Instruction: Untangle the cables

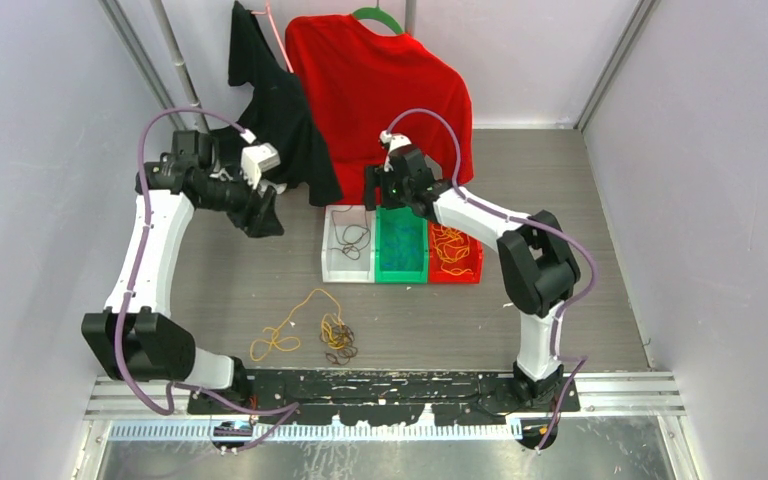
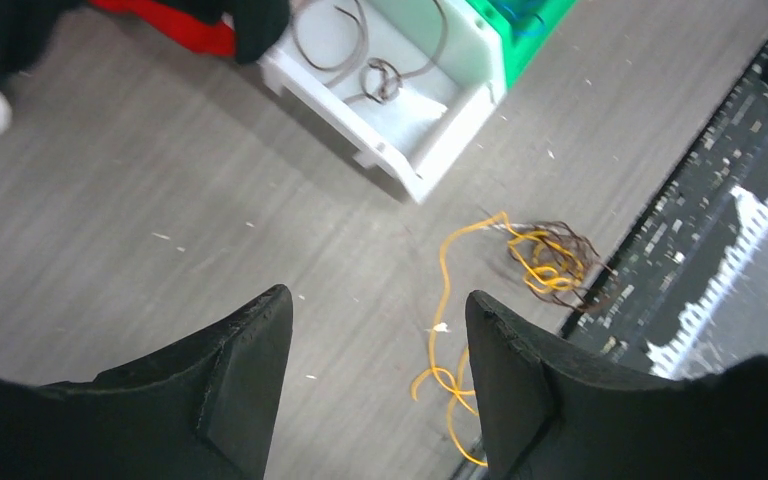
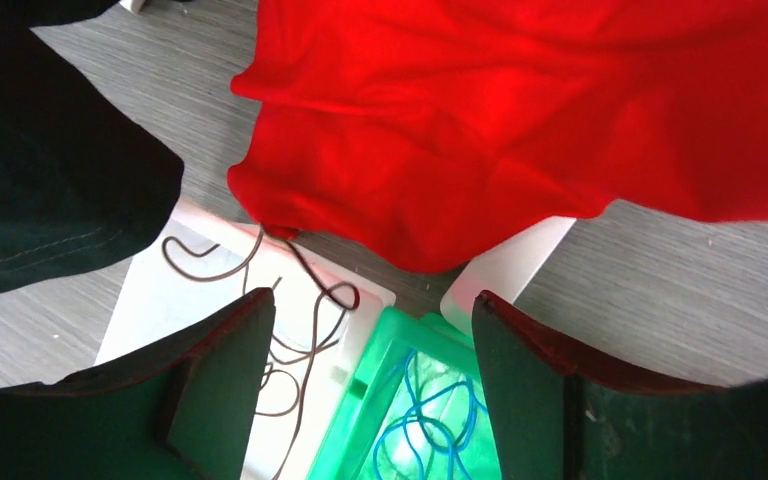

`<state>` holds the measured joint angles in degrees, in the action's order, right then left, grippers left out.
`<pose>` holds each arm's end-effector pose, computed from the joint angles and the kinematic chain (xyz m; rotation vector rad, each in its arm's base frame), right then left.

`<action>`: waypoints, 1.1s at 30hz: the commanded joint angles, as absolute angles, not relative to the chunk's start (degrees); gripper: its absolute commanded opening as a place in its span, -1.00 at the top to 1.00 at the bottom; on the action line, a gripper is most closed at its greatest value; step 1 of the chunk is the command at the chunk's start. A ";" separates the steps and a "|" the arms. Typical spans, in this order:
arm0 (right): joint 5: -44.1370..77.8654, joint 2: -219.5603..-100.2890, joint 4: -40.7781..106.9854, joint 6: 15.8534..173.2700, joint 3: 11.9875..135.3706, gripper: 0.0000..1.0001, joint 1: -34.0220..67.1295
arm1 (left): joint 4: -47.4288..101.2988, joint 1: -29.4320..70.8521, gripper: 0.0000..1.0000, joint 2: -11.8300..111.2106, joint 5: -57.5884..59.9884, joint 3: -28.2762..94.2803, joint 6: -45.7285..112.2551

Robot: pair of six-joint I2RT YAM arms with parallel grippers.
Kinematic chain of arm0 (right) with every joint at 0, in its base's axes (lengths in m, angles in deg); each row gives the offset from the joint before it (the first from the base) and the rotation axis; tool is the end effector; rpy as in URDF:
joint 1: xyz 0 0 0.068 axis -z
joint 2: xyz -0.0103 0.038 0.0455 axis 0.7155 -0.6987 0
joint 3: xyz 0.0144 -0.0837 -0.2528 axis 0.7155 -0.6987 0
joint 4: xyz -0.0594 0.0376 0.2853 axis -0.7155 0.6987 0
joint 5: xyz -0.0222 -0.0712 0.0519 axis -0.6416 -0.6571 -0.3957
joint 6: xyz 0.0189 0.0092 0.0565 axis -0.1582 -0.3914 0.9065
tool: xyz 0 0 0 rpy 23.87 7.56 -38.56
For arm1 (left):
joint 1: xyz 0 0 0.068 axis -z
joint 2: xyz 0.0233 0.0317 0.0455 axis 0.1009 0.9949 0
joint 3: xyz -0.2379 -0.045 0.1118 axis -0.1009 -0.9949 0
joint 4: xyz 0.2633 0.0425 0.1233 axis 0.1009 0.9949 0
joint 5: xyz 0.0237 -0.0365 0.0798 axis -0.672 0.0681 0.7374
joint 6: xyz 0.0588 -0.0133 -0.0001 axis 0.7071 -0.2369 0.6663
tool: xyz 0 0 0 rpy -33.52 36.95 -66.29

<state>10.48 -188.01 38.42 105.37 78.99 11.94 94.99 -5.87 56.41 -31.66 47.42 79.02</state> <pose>0.3962 0.2659 0.2112 -0.3235 2.1927 0.5312 0.3098 -0.0289 0.3556 0.9163 2.2131 -0.6761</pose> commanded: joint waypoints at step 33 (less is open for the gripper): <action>16.02 -186.58 45.57 97.74 81.61 0.98 3.43 | 91.46 -8.64 -0.20 41.96 -33.65 38.55 78.57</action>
